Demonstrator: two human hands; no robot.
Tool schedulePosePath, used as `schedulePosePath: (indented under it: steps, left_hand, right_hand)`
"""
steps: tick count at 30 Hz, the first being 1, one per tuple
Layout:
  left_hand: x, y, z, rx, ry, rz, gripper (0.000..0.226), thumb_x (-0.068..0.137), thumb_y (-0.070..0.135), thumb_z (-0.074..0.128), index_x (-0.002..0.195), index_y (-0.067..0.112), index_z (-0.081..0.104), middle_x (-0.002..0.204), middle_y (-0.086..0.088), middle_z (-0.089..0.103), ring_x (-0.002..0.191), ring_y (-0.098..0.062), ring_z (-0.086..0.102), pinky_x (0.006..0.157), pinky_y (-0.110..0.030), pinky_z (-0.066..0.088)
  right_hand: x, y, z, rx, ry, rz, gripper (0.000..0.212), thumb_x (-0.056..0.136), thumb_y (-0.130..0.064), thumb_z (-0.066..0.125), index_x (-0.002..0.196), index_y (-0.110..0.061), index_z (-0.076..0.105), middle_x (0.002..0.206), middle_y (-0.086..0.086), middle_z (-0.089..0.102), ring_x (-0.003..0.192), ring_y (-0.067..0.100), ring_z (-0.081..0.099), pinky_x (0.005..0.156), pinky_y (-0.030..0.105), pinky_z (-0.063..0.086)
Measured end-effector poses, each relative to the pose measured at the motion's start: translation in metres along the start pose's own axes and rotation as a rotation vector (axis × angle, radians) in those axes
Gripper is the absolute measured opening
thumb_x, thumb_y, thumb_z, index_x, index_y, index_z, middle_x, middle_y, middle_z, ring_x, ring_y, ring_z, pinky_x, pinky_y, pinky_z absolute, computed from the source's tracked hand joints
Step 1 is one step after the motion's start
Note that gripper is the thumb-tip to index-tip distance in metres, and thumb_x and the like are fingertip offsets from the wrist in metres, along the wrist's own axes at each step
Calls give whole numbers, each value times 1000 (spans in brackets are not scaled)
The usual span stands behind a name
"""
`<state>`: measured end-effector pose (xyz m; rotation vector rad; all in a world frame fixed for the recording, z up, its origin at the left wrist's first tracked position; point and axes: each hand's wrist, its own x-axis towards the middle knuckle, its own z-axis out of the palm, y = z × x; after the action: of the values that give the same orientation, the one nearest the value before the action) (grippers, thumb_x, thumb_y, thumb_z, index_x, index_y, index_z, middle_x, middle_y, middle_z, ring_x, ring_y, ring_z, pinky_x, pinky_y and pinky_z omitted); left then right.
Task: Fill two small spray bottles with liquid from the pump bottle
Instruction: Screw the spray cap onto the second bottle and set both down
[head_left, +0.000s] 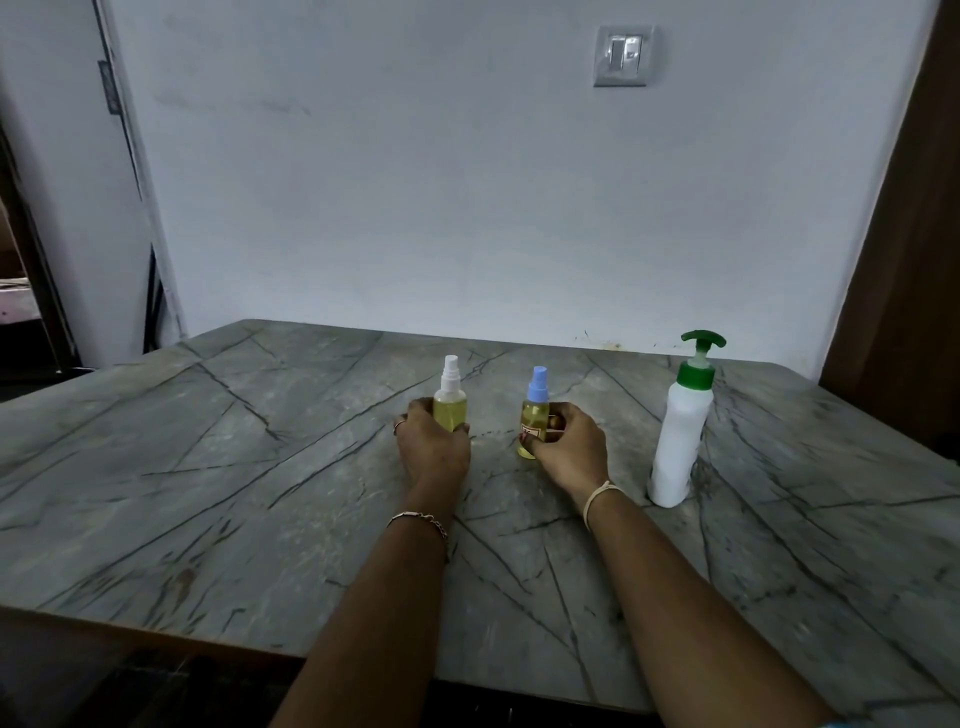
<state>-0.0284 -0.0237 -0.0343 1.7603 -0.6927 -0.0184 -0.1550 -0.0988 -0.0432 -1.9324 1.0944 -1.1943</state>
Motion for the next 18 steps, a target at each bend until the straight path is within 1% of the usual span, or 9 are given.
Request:
schedulePosePath:
  steps: [4, 8, 13, 18]
  left_hand:
    - [0, 0, 0, -6, 7, -8, 60, 76, 12, 77, 128, 7, 47, 126, -13, 54, 117, -26, 50, 96, -33, 42]
    - [0, 1, -1, -27, 17, -34, 64, 74, 10, 78, 129, 7, 45, 126, -14, 55, 118, -27, 51, 96, -33, 43]
    - [0, 0, -1, -27, 14, -38, 61, 74, 8, 77, 127, 7, 47, 126, -12, 56, 117, -25, 52, 95, -32, 43]
    - [0, -1, -1, -23, 17, -42, 60, 74, 8, 77, 126, 7, 48, 125, -12, 56, 116, -25, 52, 94, -32, 43]
  right_hand:
    - [0, 0, -1, -1, -4, 2, 43, 75, -17, 80, 113, -11, 61, 108, 5, 68, 89, 13, 58, 87, 29, 48]
    - [0, 0, 1, -10, 1, -1, 43, 74, -16, 81, 112, -11, 62, 107, 5, 68, 92, 16, 62, 86, 29, 48]
    - [0, 1, 1, -16, -11, 7, 44, 74, -15, 81, 113, -10, 61, 109, 6, 68, 96, 19, 63, 88, 31, 49]
    - [1, 2, 2, -9, -7, 13, 44, 72, -16, 82, 111, -12, 61, 107, 5, 69, 94, 19, 64, 88, 32, 50]
